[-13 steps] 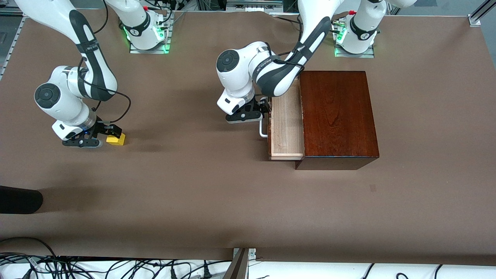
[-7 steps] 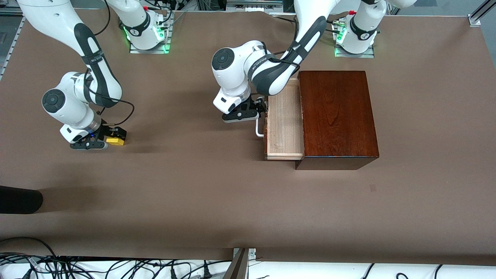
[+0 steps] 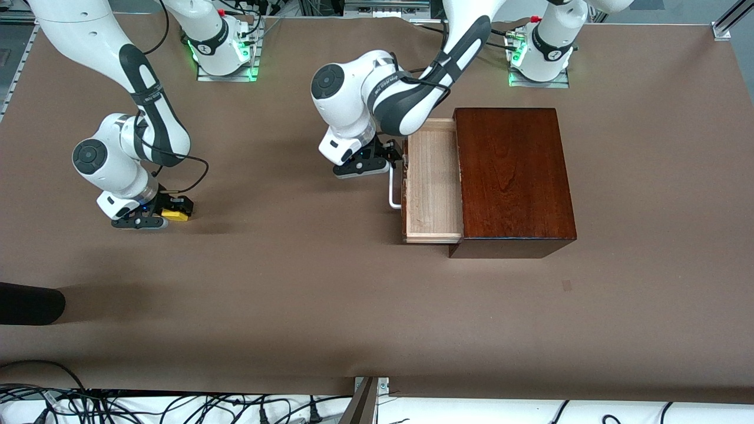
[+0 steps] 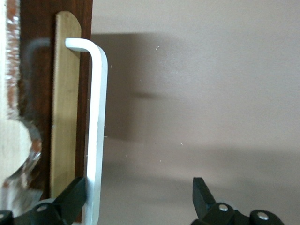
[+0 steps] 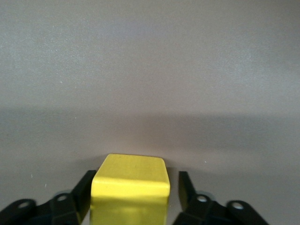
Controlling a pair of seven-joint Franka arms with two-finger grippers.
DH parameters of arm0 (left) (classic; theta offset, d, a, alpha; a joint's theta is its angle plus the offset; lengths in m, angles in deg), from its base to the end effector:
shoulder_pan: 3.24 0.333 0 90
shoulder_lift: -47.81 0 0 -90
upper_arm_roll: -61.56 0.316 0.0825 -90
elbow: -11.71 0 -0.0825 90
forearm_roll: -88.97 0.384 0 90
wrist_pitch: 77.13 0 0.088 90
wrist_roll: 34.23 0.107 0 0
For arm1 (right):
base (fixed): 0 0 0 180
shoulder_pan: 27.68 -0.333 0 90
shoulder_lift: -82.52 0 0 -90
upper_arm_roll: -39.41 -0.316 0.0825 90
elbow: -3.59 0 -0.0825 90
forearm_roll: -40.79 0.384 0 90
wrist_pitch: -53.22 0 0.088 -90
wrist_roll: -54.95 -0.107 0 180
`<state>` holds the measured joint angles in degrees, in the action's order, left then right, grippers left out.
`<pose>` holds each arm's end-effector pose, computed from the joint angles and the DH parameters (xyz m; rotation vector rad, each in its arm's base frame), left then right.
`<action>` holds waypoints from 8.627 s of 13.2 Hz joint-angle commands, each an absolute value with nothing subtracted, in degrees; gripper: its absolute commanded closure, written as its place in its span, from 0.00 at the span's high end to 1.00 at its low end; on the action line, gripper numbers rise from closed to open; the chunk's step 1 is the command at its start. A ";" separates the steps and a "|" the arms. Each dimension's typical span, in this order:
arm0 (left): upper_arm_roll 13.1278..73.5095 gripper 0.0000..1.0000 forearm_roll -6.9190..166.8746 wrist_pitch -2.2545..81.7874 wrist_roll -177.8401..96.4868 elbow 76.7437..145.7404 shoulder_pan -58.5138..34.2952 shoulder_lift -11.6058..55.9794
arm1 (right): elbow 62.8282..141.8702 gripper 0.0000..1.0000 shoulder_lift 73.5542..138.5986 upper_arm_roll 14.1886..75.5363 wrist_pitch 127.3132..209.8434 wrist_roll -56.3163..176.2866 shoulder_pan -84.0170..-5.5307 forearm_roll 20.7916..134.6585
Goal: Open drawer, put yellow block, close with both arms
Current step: 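Release the handle and raise the left gripper while the right gripper lifts the cube, then carry the yellow cube with the right gripper over the open drawer, then lower the cube into the drawer and open the right gripper, then withdraw the right gripper to rest while the left gripper reaches the drawer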
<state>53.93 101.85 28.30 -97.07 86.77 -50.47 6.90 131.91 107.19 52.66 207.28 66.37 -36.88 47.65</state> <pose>0.4447 -0.5646 0.3060 -2.9249 -0.1237 -0.0178 0.5445 -0.0458 0.1822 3.0949 0.0676 0.0440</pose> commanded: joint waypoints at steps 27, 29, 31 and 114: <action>67.01 1.00 87.21 9.80 -36.96 104.08 -14.41 47.37 | 105.72 0.14 87.80 29.76 162.91 59.52 -37.52 44.76; 66.74 1.00 87.21 9.70 -36.95 103.99 -14.22 47.54 | 104.67 0.14 88.23 25.90 163.00 59.70 -37.69 42.74; 67.00 1.00 87.21 9.79 -36.86 103.82 -13.96 47.55 | 102.30 0.12 89.38 24.65 162.65 59.70 -39.97 42.46; 66.74 1.00 87.48 12.69 -36.87 96.08 -11.94 42.01 | 55.01 1.00 119.09 30.98 141.12 69.89 -62.15 30.60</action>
